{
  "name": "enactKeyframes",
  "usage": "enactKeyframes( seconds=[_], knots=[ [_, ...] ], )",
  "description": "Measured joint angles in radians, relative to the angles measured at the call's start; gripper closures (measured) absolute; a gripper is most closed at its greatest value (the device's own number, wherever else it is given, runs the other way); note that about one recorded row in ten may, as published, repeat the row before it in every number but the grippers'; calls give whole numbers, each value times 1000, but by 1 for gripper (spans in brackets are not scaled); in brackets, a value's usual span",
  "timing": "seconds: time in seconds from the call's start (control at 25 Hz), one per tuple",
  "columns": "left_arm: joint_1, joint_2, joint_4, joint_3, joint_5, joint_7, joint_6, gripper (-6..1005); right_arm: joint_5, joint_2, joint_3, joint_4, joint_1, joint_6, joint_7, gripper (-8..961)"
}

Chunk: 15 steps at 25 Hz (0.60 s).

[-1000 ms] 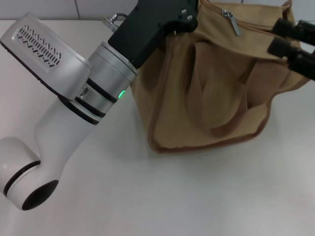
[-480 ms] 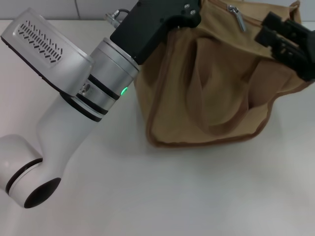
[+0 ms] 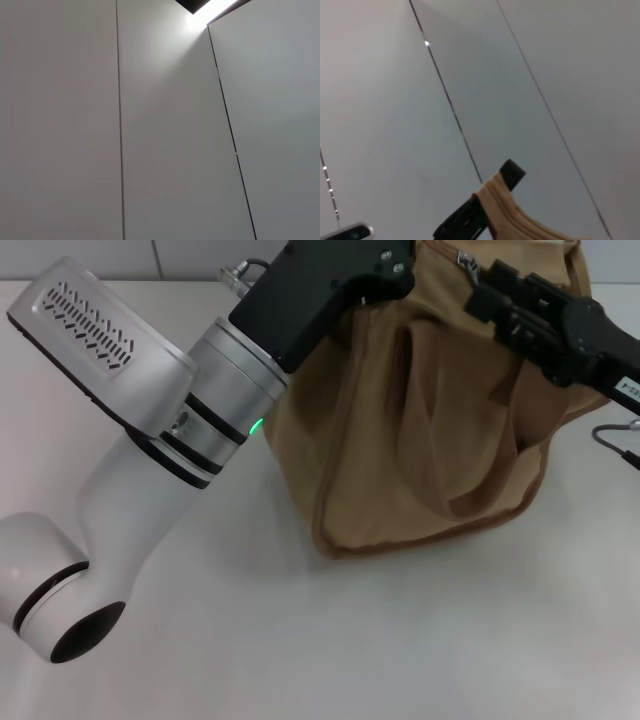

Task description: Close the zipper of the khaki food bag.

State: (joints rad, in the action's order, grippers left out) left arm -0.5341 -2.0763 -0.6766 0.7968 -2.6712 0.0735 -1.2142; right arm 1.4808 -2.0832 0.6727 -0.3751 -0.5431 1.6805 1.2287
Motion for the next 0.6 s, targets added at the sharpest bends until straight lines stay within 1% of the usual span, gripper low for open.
enactKeyframes(
  seconds=[0.08, 0.32, 0.6],
  knots=[
    [-1, -1, 0, 0, 0, 0, 3, 915, 1, 0, 17, 3, -8, -4, 0, 345],
    [-1, -1, -2, -1, -1, 0, 5, 914, 3, 0, 27, 4, -17, -4, 9, 346],
    [-1, -2, -2, -1, -1, 0, 7, 913, 3, 3, 54, 10, -22, -19, 77, 348]
  ],
)
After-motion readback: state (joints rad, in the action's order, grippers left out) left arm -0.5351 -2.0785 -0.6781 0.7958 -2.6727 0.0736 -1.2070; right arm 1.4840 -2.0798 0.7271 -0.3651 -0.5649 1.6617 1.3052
